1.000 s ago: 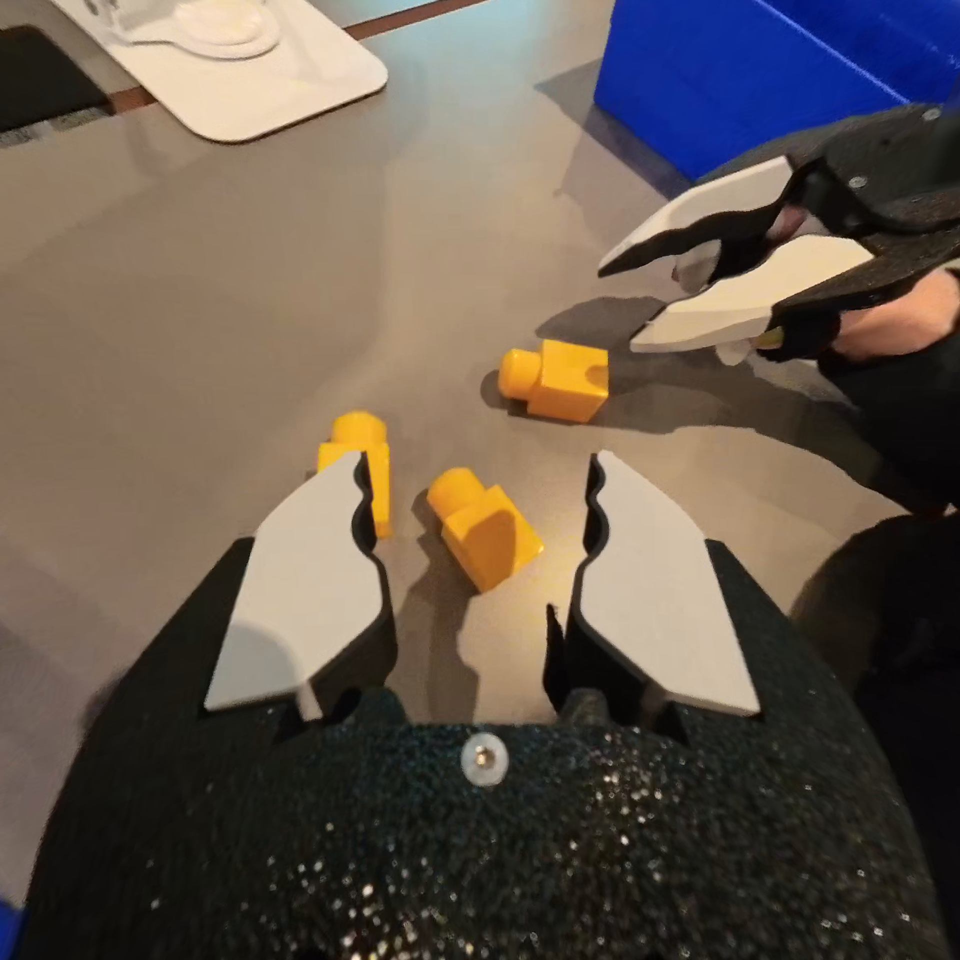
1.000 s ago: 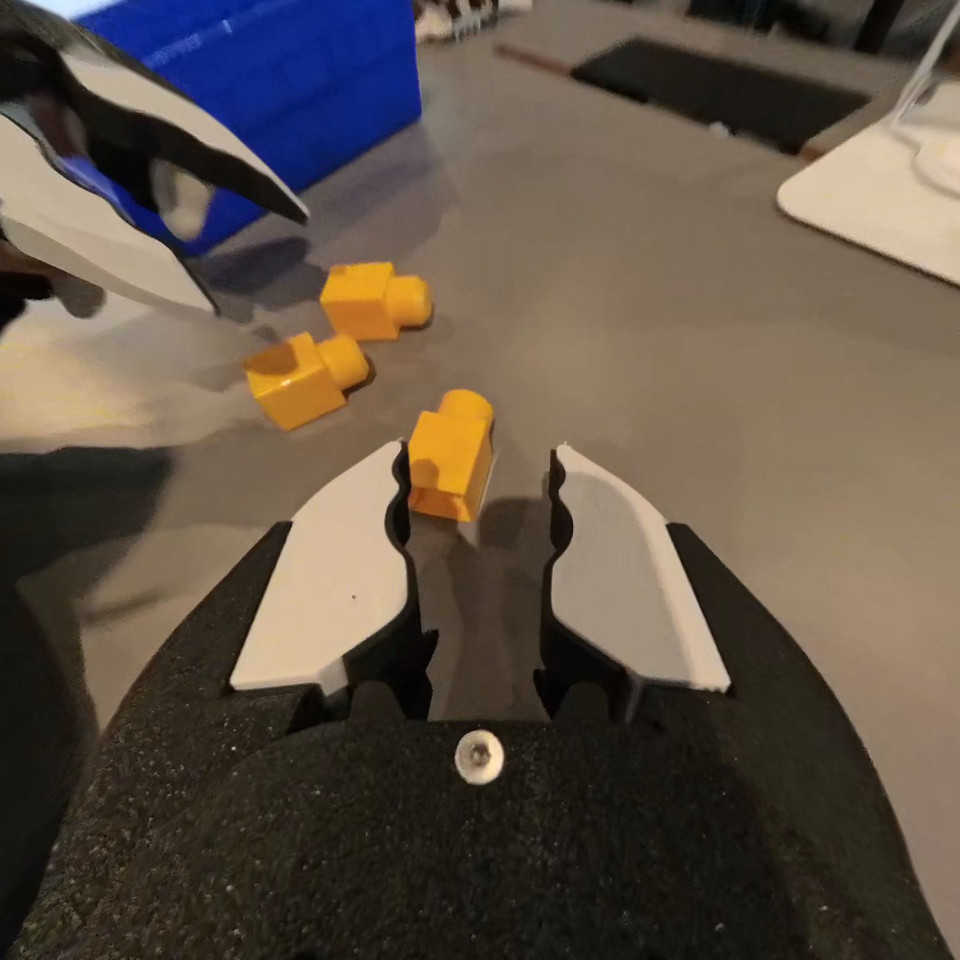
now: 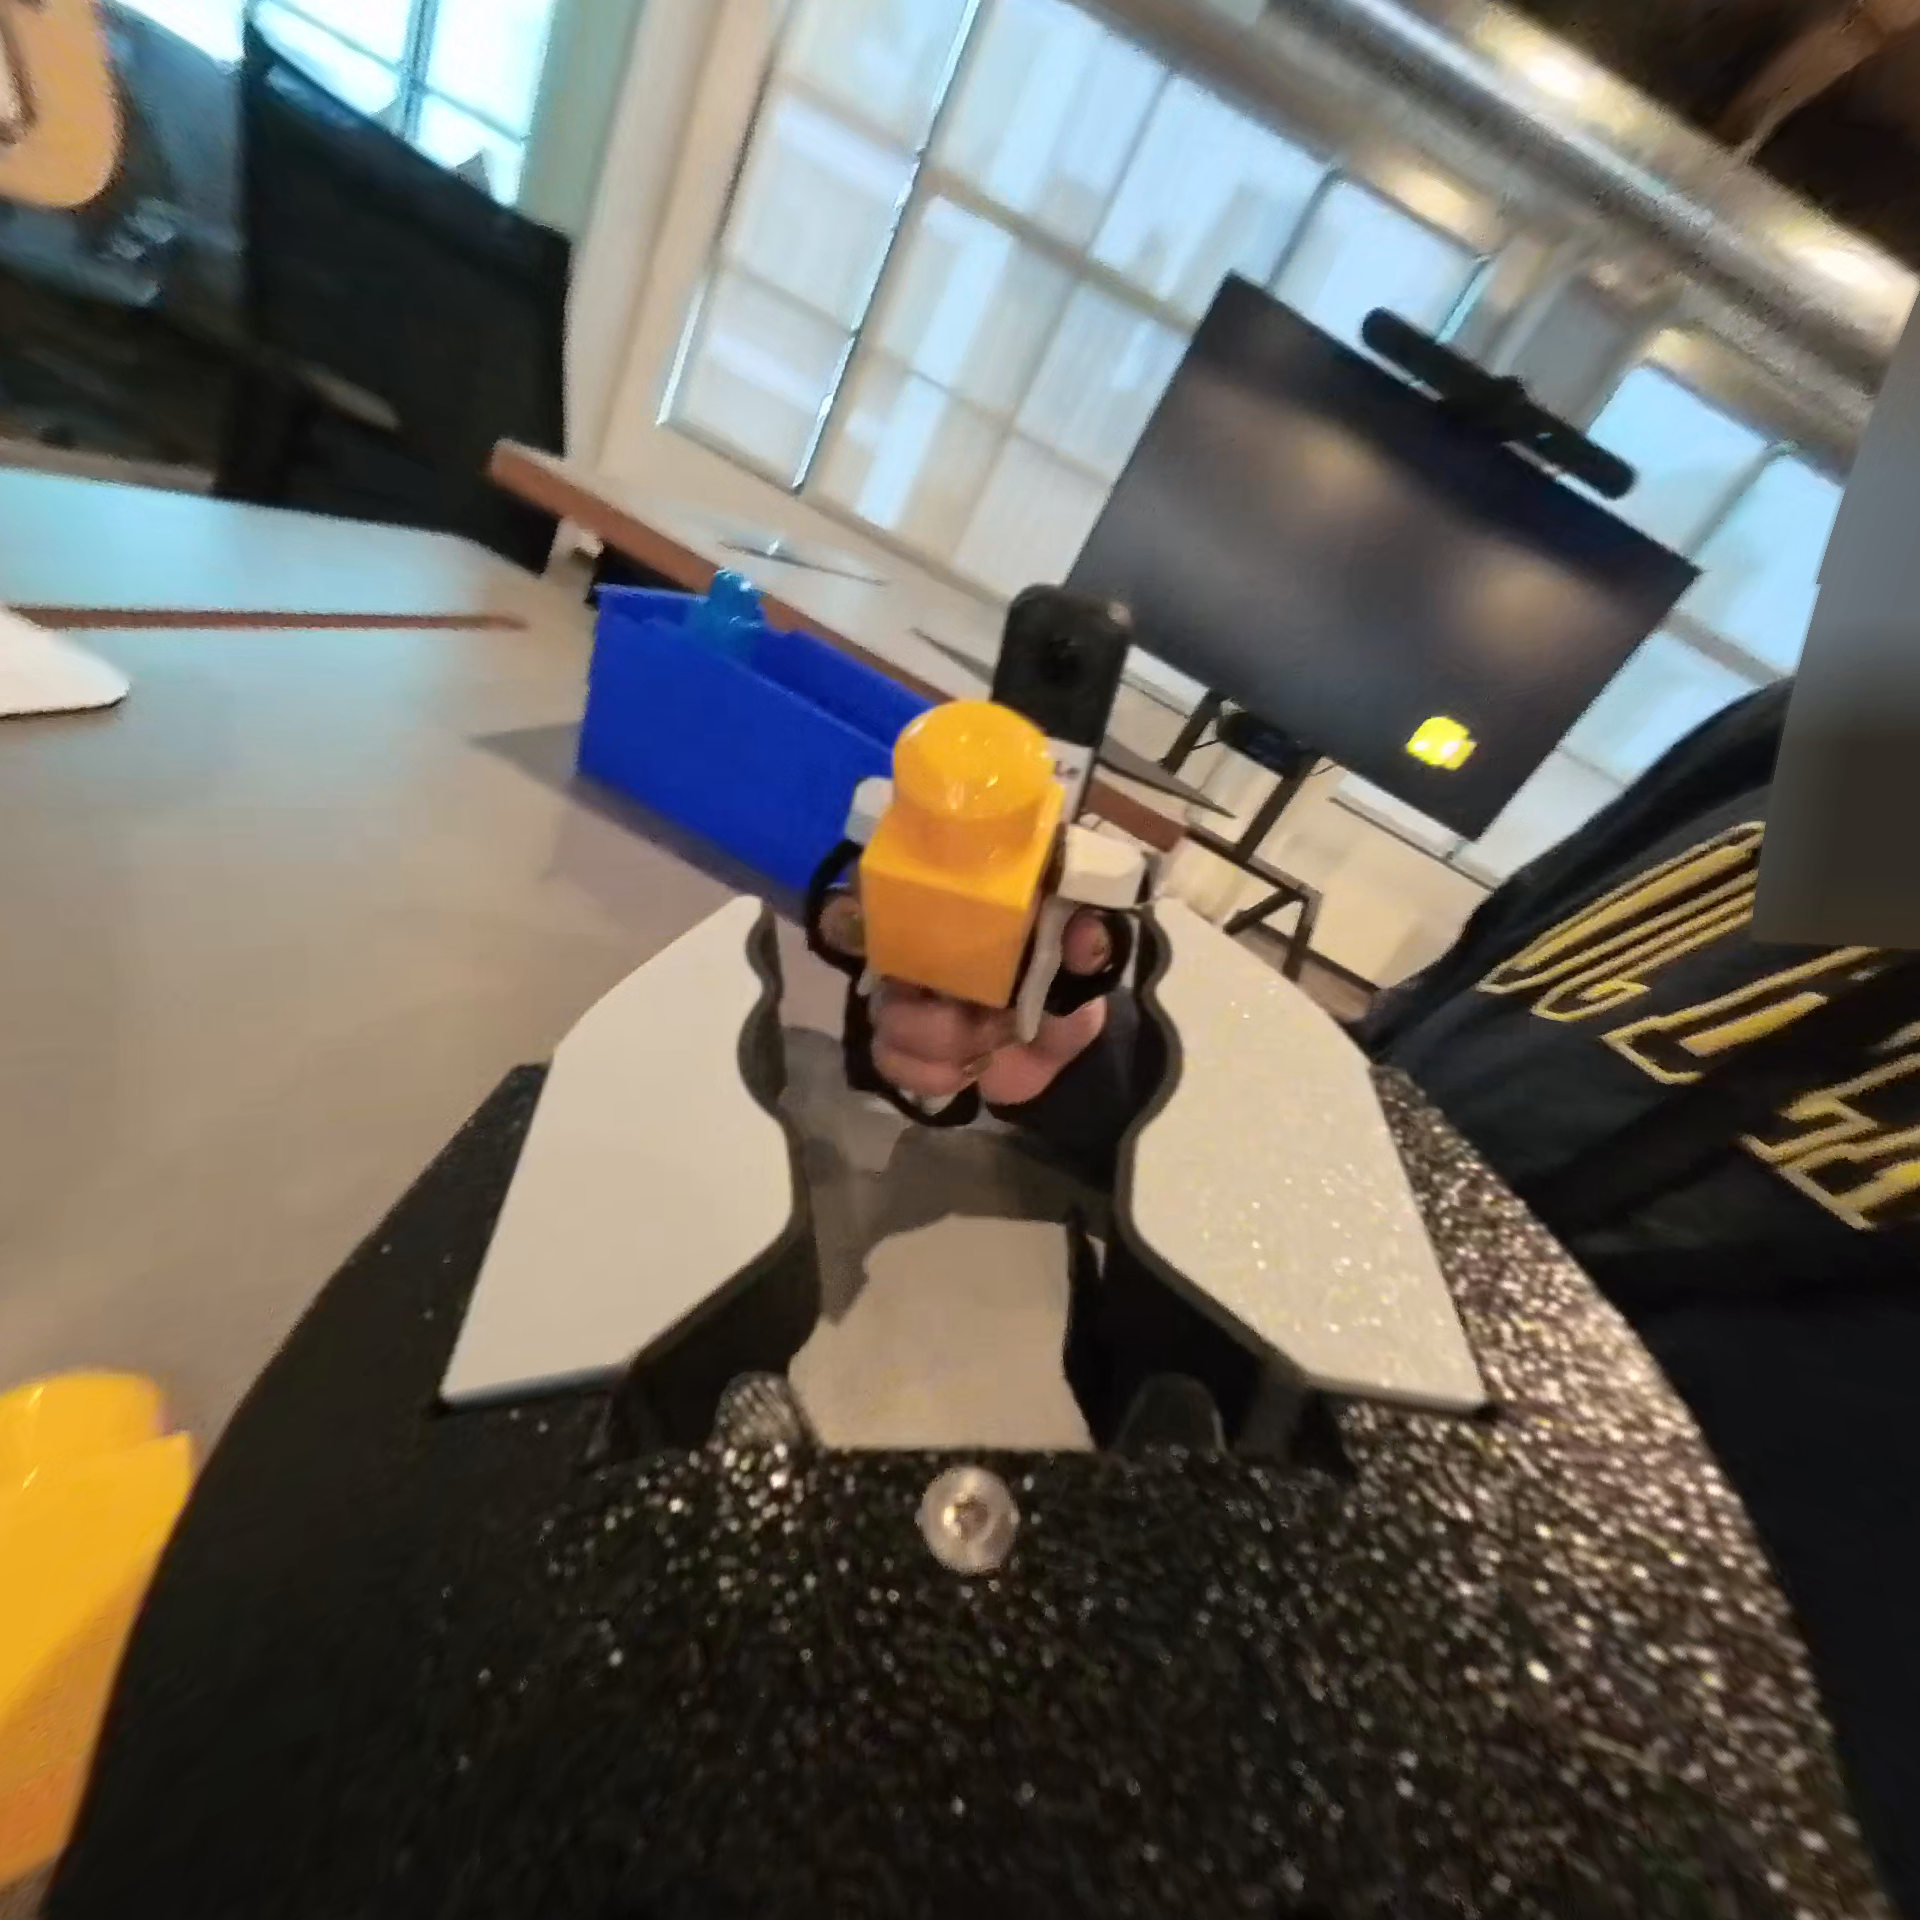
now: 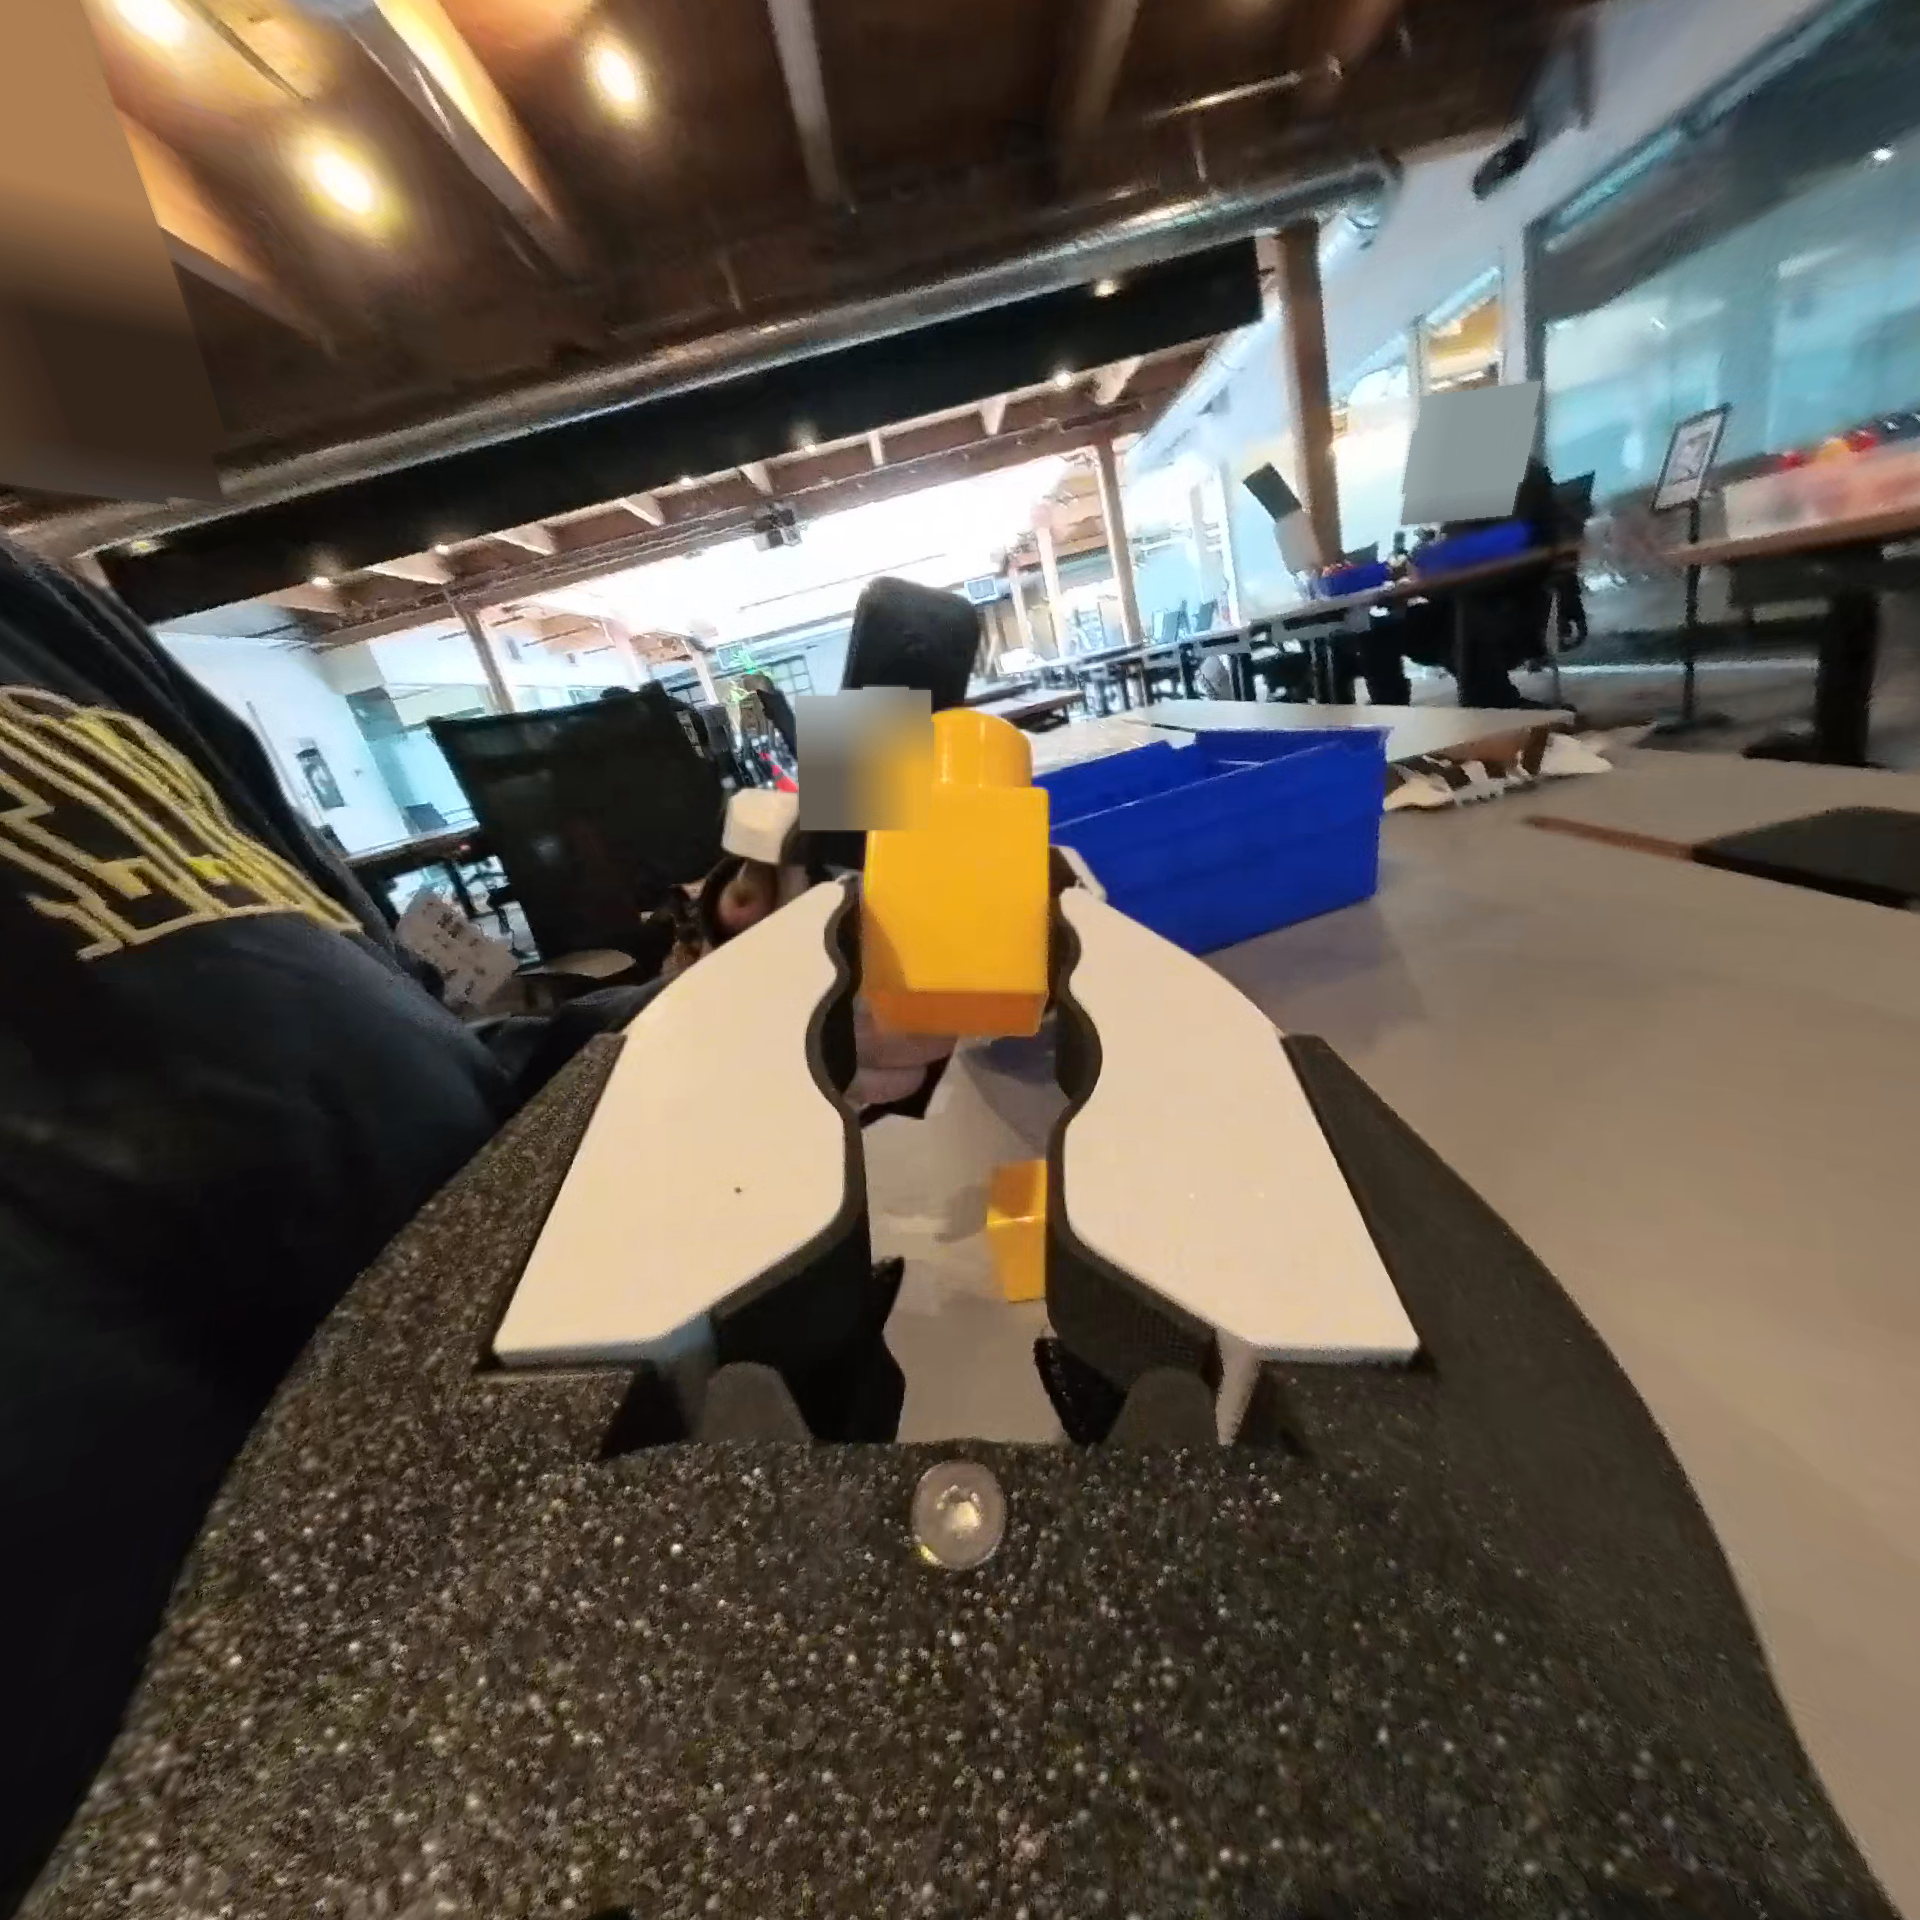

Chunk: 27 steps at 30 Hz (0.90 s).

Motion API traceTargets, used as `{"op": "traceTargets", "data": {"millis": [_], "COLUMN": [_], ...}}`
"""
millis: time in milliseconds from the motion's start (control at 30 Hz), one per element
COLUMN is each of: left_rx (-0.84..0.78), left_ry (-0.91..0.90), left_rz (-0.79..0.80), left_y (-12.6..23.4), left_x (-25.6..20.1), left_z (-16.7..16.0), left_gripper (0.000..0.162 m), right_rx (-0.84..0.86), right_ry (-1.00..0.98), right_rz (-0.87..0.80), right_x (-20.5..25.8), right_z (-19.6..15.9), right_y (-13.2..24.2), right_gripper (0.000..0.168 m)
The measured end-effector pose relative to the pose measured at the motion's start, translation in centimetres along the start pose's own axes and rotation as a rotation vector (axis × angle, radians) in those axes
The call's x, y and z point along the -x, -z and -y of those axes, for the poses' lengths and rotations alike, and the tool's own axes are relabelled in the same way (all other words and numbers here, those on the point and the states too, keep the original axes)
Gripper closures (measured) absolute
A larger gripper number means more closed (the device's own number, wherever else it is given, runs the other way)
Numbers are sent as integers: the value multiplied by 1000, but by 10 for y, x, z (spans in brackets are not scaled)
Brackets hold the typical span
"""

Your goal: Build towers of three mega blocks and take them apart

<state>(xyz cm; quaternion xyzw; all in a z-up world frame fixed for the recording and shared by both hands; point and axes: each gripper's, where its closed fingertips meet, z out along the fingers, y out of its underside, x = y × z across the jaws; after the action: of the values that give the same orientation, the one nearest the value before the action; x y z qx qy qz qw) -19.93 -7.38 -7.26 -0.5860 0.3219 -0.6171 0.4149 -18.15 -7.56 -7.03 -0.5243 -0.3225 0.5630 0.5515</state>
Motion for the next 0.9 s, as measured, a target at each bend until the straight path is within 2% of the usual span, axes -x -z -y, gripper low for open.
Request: {"op": "traceTargets", "data": {"millis": [200, 333, 433, 567, 633, 767, 900], "left_rx": [73, 92, 147, 346, 454, 597, 598], "left_ry": [-74, -115, -151, -245, -265, -271, -245], "left_rz": [-78, -58, 44, 373, 478, 559, 551], "left_y": [-12, -13, 8, 67, 90, 111, 110], "left_x": [-12, -15, -14, 9, 17, 30, 36], "left_z": [-13, -18, -25, -53, -70, -96, -103], "left_gripper": [125, 126, 127, 127, 127, 127, 127], "right_rx": [2, 34, 94, 278, 400, 723, 798], "right_ry": [91, 130, 159, 125, 109, 66, -184], "right_rz": [70, 78, -13, -132, -118, -103, -129], "right_x": [13, 17, 3, -23, -26, -34, -42], "right_z": [-5, -9, -14, -32, -48, -90, -107], "right_y": [0, 5, 18, 25, 14, -11, -30], "right_gripper": [134, 133, 120, 119, 119, 121, 122]}}
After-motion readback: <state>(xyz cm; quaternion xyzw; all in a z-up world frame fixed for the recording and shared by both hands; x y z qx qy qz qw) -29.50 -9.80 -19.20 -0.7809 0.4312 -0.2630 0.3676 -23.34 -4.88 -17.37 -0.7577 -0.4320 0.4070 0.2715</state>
